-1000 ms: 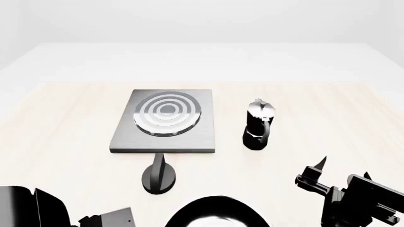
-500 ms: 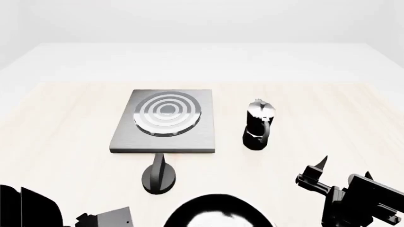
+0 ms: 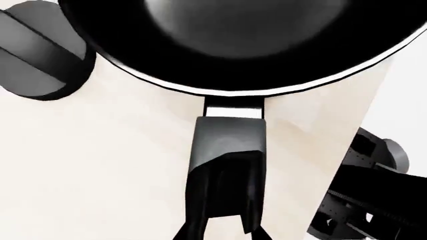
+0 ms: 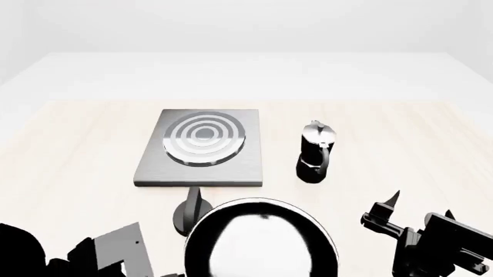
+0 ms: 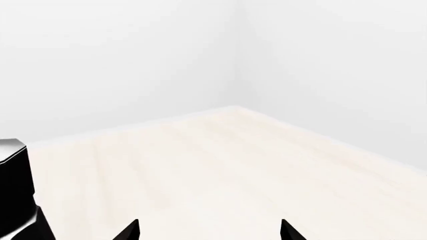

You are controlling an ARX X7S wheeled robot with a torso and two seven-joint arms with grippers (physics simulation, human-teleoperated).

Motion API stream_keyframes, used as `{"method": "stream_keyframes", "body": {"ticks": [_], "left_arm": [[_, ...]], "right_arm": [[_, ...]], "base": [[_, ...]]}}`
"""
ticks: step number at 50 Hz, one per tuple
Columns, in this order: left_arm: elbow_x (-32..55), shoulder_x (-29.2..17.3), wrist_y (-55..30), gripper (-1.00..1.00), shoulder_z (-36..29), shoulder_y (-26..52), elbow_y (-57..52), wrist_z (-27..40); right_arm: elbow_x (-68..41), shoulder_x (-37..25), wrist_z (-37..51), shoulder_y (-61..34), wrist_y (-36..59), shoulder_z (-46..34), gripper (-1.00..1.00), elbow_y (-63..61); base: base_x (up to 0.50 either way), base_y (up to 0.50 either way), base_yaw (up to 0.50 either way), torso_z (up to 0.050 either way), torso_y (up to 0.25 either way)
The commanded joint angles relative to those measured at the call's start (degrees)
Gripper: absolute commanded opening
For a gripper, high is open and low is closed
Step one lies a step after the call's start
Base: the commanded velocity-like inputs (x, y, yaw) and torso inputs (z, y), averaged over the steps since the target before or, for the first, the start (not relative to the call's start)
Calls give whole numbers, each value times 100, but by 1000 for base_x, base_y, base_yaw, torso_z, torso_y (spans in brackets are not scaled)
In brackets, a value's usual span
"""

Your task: Turn on the stove and put the frying pan on it.

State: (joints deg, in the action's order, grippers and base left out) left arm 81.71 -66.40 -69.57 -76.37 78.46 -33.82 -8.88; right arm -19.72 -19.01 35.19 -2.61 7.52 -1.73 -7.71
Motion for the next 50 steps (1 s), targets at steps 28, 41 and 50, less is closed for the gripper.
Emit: {"method": "stream_keyframes", "body": {"ticks": [28,41,50], "left_arm": [[3190,1254,397,-100,1065,2665,3062,3491],[2281,3033,-155,-100,368,3541,5754,3051],[1057,4349,174,-100,-285,3677,7646,1833]], "right_arm": [[-27,-29,42,-21,6,-51,100,-12],[-21,-21,27,-53,-9,-107,100,34],[-37,-29,12,-92,-2,-130,100,52]], "base": [[0,0,0,0,1],[0,0,0,0,2],[0,0,0,0,1]]}}
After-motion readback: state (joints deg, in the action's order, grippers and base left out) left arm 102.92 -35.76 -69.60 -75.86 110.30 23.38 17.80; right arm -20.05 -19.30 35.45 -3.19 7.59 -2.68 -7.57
